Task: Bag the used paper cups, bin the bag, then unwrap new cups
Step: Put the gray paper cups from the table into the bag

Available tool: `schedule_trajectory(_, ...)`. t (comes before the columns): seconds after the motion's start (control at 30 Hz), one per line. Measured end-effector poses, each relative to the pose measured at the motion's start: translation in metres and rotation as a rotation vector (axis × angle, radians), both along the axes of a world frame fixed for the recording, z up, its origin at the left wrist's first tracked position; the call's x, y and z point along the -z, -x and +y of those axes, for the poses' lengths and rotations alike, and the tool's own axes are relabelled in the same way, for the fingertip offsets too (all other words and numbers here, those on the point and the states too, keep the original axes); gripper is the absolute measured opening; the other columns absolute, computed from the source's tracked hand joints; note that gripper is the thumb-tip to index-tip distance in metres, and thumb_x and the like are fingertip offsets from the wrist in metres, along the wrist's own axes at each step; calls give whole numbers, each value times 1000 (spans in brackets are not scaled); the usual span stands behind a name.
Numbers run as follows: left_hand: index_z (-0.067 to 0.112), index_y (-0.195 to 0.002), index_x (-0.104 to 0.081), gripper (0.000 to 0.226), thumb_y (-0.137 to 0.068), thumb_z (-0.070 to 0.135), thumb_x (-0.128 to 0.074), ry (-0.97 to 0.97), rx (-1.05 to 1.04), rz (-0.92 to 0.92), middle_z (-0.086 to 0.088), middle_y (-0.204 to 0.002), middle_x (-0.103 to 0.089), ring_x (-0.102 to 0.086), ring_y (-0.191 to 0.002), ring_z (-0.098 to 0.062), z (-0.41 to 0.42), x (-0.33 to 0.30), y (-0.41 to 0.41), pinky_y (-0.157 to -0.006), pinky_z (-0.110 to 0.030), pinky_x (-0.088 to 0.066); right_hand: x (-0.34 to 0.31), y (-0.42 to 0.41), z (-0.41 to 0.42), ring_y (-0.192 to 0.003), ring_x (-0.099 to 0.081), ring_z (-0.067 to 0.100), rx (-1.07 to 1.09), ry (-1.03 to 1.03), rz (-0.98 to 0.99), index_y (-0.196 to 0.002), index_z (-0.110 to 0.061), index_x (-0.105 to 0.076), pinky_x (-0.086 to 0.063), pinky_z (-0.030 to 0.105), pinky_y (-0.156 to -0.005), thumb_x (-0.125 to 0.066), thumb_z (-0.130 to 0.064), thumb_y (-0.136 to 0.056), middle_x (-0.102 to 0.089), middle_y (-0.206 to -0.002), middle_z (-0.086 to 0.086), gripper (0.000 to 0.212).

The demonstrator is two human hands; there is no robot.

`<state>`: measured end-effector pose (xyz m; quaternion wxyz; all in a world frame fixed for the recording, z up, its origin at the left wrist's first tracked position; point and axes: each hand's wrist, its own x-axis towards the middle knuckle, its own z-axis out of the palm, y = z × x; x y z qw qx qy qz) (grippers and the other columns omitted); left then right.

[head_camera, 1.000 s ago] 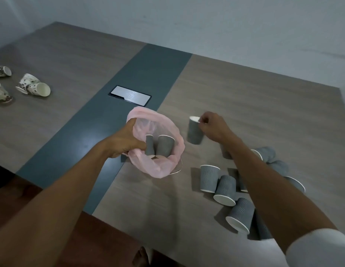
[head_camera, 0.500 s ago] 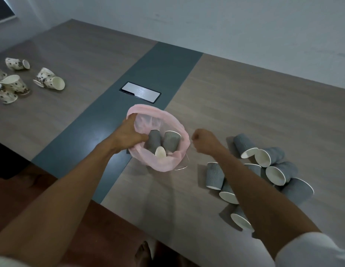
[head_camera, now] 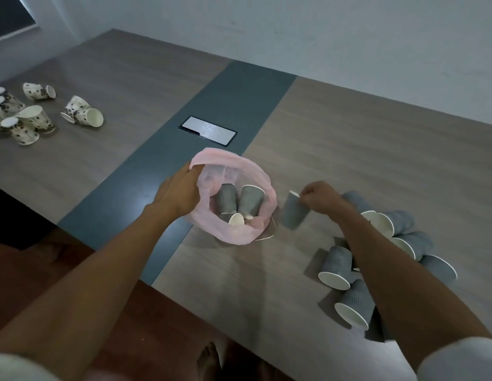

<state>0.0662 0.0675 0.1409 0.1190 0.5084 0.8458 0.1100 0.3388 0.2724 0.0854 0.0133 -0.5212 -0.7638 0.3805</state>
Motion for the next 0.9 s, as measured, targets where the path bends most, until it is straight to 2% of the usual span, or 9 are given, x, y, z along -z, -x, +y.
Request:
schedule_trajectory(0.1, 22, -162, -31, 65, -101, 5, -46, 16, -30, 35, -11, -153, -50, -59, -120, -41, 1, -3, -2, -96, -50, -51, -25, 25, -9, -68, -51, 13, 153, 9, 424, -85, -3, -76, -40, 27, -62, -72, -6, -85, -64, -74, 5, 5)
schedule_trajectory(0.2, 19, -160, -33, 61, -101, 7, -48, 13, -39, 29, -10, -152, -50, -59, -120, -38, 2, -5, -3, -94, -46, -50, -23, 60, -39, -58, -51, 11, 121, 69, 543, -84, 0, -74, -42, 20, -54, -74, -3, -84, -63, -69, 6, 2)
schedule_trajectory(0.33, 17, -157, -36, 60, -100, 5, -48, -5, -51, 2, -12, -151, -50, -58, -118, -38, 7, -8, -4, -89, -42, -46, 5, 100, -68, -65, -63, 16, -10, 165, 460, -85, -7, -77, -57, 34, -67, -73, -5, -82, -73, -75, 7, 6)
schedule_trajectory(0.4, 16, -157, -37, 58, -101, 4, -48, -25, -70, -28, -12, -147, -53, -56, -109, -32, 7, -9, -2, -86, -38, -45, 18, 111, -67, -71, -67, 19, -23, 110, 372, -84, -12, -78, -55, 32, -70, -67, -10, -81, -76, -81, 8, 11)
schedule_trajectory(0.5, 16, -156, -37, 58, -101, 4, -47, -45, -100, -50, -13, -145, -54, -52, -105, -27, 5, -7, 5, -89, -40, -48, 32, 103, -53, -96, -67, 30, 242, -50, 247, -101, -7, -70, -46, 29, -75, -57, -13, -87, -73, -102, 12, 20)
schedule_trajectory(0.6, 17, -158, -35, 60, -100, 3, -46, -57, -106, -57, -12, -146, -53, -57, -114, -34, 1, -3, 12, -88, -37, -44, 66, 84, -38, -112, -63, 38, 519, 157, 187, -124, 3, -53, -50, 39, -87, -63, -25, -91, -64, -123, 21, 44)
schedule_trajectory(0.67, 18, -158, -35, 61, -100, 3, -46, -57, -118, -75, -12, -146, -53, -57, -118, -35, -1, -1, 15, -90, -39, -46, 91, 79, -37, -91, -69, 34, 628, 445, 280, -119, 5, -59, -56, 39, -70, -74, -35, -85, -67, -112, 21, 54)
schedule_trajectory(0.77, 19, -158, -36, 61, -99, 5, -46, -55, -121, -84, -11, -146, -52, -57, -116, -36, -5, 5, 20, -93, -43, -48, 108, 83, -47, -61, -62, 24, 705, 648, 437, -104, 5, -67, -46, 26, -44, -75, -16, -89, -69, -92, 19, 28)
schedule_trajectory(0.9, 19, -158, -31, 63, -99, 9, -50, -53, -143, -80, -12, -142, -54, -58, -107, -34, -7, 12, 30, -88, -44, -50, 92, 94, -45, -76, -63, 29, 803, 652, 597, -93, 2, -65, -54, 35, -63, -65, -2, -91, -65, -85, 15, 4)
